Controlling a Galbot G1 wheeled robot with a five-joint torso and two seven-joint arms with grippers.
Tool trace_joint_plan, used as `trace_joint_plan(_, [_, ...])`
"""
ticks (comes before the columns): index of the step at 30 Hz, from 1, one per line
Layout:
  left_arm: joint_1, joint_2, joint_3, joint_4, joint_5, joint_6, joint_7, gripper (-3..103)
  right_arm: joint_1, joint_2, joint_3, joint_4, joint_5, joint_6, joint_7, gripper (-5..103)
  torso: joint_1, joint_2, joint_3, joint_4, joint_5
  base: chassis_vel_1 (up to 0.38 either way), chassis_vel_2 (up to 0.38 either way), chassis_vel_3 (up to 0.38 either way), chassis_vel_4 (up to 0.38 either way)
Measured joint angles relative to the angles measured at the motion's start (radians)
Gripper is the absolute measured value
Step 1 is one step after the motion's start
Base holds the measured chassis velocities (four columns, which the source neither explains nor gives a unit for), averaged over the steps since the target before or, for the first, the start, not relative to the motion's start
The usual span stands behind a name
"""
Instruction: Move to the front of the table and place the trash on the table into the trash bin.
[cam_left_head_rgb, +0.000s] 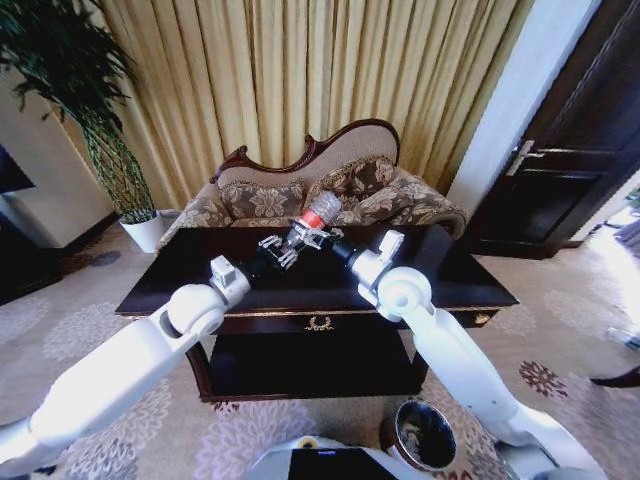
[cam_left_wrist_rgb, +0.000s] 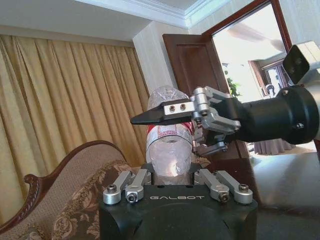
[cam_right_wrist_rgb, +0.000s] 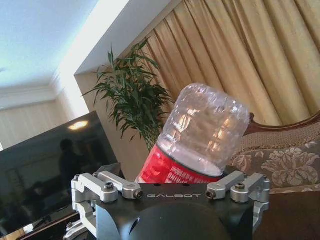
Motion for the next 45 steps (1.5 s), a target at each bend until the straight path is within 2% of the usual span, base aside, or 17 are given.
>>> trace_joint_plan(2, [-0.001,0.002,0.004,0.0,0.0,0.0,-0.001,32,0.001,0.0,0.004,-0.003,-0.001,0.0,0.003,101,0.0,0.0,0.0,0.0,0.0,0.0,0.0,0.0,0.0])
trace_joint_plan(3, [-0.003,0.004,0.007,0.001,-0.001,0.0,-0.002,32,0.0,0.001,0.008,-0.004,-0.002,0.0,0.006,93,0.0,0.0,0.0,0.0,0.0001,0.0,0.0,0.0,0.0])
trace_joint_plan(4, [-0.003,0.004,0.007,0.001,-0.001,0.0,-0.002,32,0.0,0.001,0.008,-0.004,-0.002,0.0,0.006,93,0.0,0.0,0.0,0.0,0.0001,0.0,0.0,0.0,0.0])
trace_joint_plan(6, [-0.003,0.005,0.009,0.0,-0.001,0.0,-0.007,32,-0.006,0.003,0.014,-0.005,-0.008,0.0,0.009,82,0.0,0.0,0.0,-0.0002,0.0001,0.0,0.0,0.0,0.0])
trace_joint_plan(8, [-0.003,0.006,0.009,0.0,-0.001,0.0,-0.009,32,-0.008,0.003,0.015,-0.005,-0.008,0.001,0.01,82,0.0,0.0,0.0,-0.0002,0.0001,0.0,0.0,0.0,0.0])
trace_joint_plan(10, [-0.003,0.006,0.01,-0.002,-0.004,0.01,-0.016,32,-0.011,0.0,0.016,-0.005,-0.009,0.001,0.01,71,0.0,0.0,0.0,0.0001,0.0001,0.0,0.0,0.0,0.0])
trace_joint_plan(12, [-0.004,0.004,0.011,-0.002,-0.007,0.013,-0.02,30,-0.011,-0.001,0.017,-0.004,-0.009,0.002,0.01,68,0.0,0.0,0.0,0.0,0.0001,0.0,0.0,0.0,0.0])
trace_joint_plan(16, [0.012,0.0,0.004,-0.001,-0.008,0.019,-0.029,52,-0.014,-0.002,0.016,0.004,-0.008,0.002,0.014,54,0.0,0.0,0.0,-0.0001,0.0001,0.0,0.0,0.0,0.0])
trace_joint_plan(18, [0.017,-0.001,0.001,-0.001,-0.008,0.019,-0.03,52,-0.014,-0.002,0.015,0.007,-0.007,0.003,0.017,54,0.0,0.0,0.0,0.0001,0.0001,0.0,0.0,0.0,0.0])
trace_joint_plan(20, [0.029,-0.002,-0.011,-0.003,-0.009,0.02,-0.031,64,-0.016,-0.004,0.015,0.008,-0.007,0.004,0.021,46,0.0,0.0,0.0,0.0,0.0,0.0,0.0,0.0,0.0])
trace_joint_plan(21, [0.029,-0.002,-0.011,-0.003,-0.009,0.02,-0.031,64,-0.016,-0.004,0.015,0.008,-0.007,0.004,0.021,46,0.0,0.0,0.0,0.0,0.0,0.0,0.0,0.0,0.0])
trace_joint_plan(23, [0.045,-0.001,-0.029,-0.004,-0.018,0.024,-0.032,75,-0.017,-0.003,0.018,0.005,-0.011,0.007,0.026,39,0.0,0.0,0.0,0.0,0.0,0.0,0.0,0.0,0.0])
trace_joint_plan(29, [0.071,-0.002,-0.063,-0.014,-0.064,0.043,-0.052,96,-0.025,0.004,0.033,-0.018,-0.05,0.021,0.029,30,0.0,0.0,0.0,0.0,0.0,0.0,0.0,0.0,0.0])
trace_joint_plan(33, [0.089,-0.005,-0.084,-0.027,-0.093,0.058,-0.063,100,-0.029,0.006,0.044,-0.031,-0.072,0.024,0.03,29,0.0,0.0,0.0,-0.0001,0.0001,0.0,0.0,0.0,0.0])
trace_joint_plan(38, [0.157,-0.011,-0.164,-0.045,-0.114,0.09,-0.137,100,-0.055,-0.002,0.076,-0.056,-0.165,0.054,0.035,29,0.0,0.0,0.0,0.0,0.0,0.0,0.0,0.0,0.0])
trace_joint_plan(43, [0.182,-0.003,-0.235,-0.032,-0.107,0.119,-0.277,100,-0.112,-0.007,0.103,-0.083,-0.336,0.135,0.052,29,0.0,0.0,0.0,0.0,0.0002,0.0,0.0,0.0,0.0])
trace_joint_plan(45, [0.186,-0.001,-0.262,-0.024,-0.111,0.133,-0.3,100,-0.126,-0.01,0.117,-0.088,-0.374,0.146,0.056,29,0.0,0.0,0.0,-0.0002,0.0001,0.0,0.0,0.0,0.0])
